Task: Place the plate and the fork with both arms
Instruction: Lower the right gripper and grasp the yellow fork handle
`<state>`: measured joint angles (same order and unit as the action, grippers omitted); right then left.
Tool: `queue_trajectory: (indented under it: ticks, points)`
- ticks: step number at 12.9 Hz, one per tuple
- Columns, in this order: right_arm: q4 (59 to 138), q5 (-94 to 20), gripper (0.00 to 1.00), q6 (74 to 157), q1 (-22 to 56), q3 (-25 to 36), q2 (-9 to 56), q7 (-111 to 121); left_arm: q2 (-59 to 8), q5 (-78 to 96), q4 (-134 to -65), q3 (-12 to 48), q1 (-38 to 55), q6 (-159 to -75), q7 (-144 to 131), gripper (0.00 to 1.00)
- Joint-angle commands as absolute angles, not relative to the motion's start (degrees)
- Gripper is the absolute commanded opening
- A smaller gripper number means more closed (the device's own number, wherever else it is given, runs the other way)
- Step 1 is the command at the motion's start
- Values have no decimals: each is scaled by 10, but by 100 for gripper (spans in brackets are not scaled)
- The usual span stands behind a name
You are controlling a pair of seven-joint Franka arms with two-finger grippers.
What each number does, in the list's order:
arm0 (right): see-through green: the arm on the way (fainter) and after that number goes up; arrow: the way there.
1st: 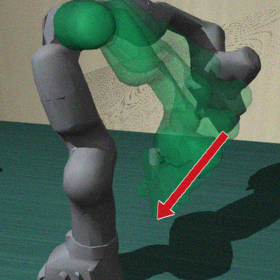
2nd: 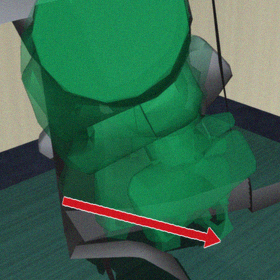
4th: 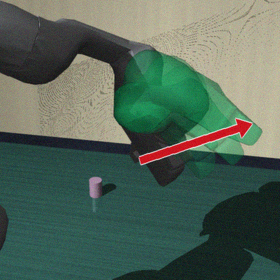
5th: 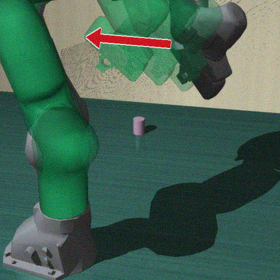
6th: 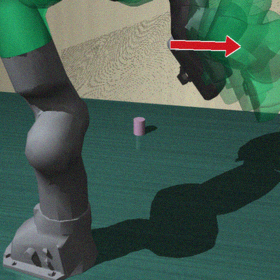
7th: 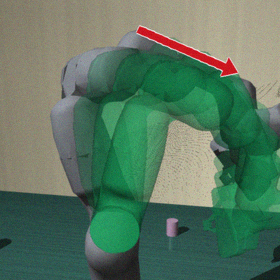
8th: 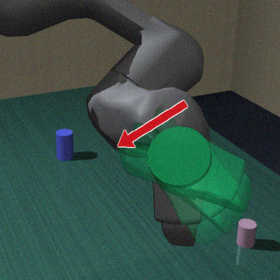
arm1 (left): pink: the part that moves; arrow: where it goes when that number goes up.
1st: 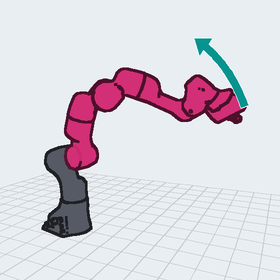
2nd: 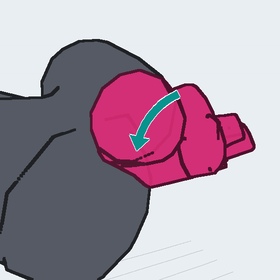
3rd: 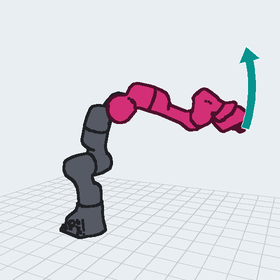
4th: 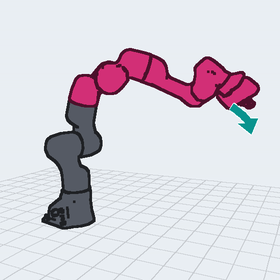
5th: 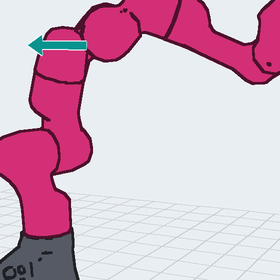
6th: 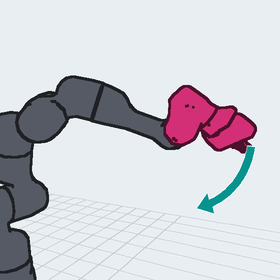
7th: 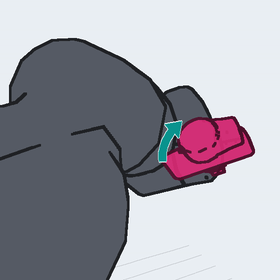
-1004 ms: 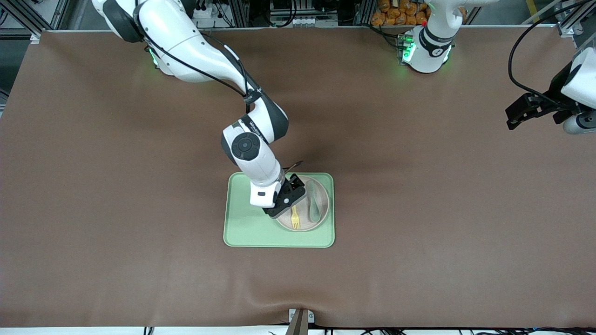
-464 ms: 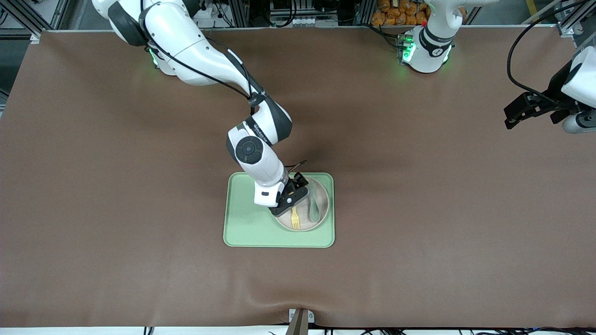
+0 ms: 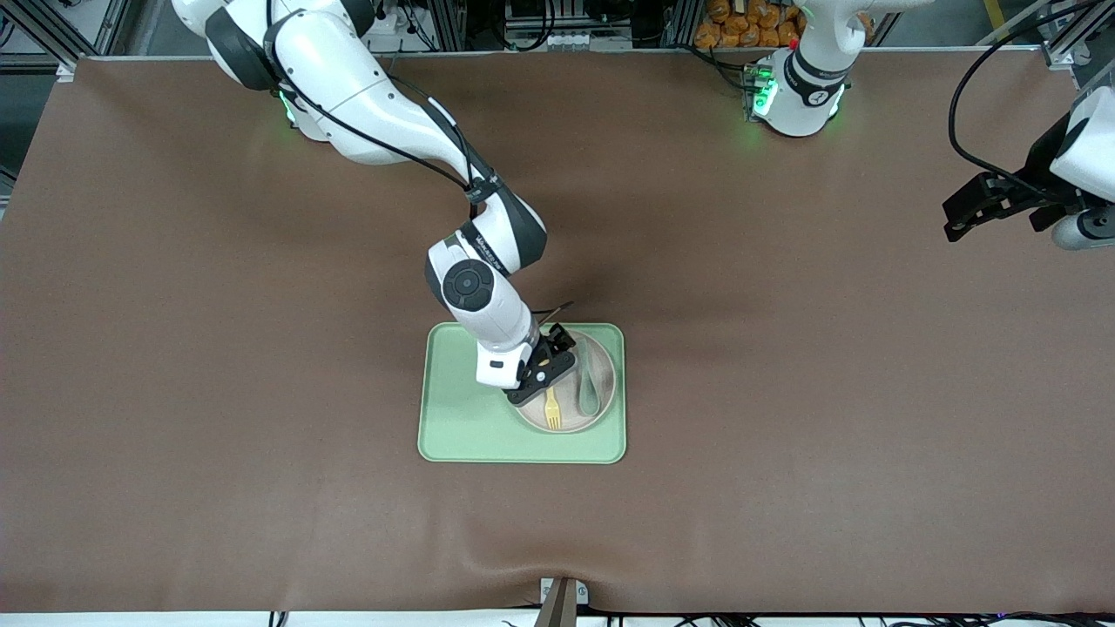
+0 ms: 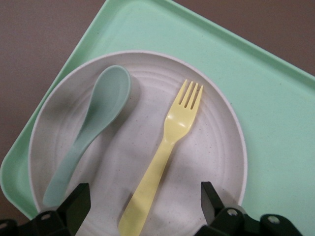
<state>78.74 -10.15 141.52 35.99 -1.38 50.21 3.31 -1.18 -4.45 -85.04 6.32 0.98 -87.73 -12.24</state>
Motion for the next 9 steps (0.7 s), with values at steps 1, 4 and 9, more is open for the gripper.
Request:
queue_trajectory:
  ticks: [1, 4, 9]
  points:
    - [787, -112, 94, 1435, 359, -15, 516, 33, -2, -35, -852, 57, 14, -867, -117, 100]
    - [801, -112, 94, 1459, 360, -15, 517, 33, -2, -35, -851, 57, 15, -867, -117, 100]
    - [801, -112, 86, 1460, 364, -15, 519, 33, -4, -37, -850, 57, 18, -869, -113, 100]
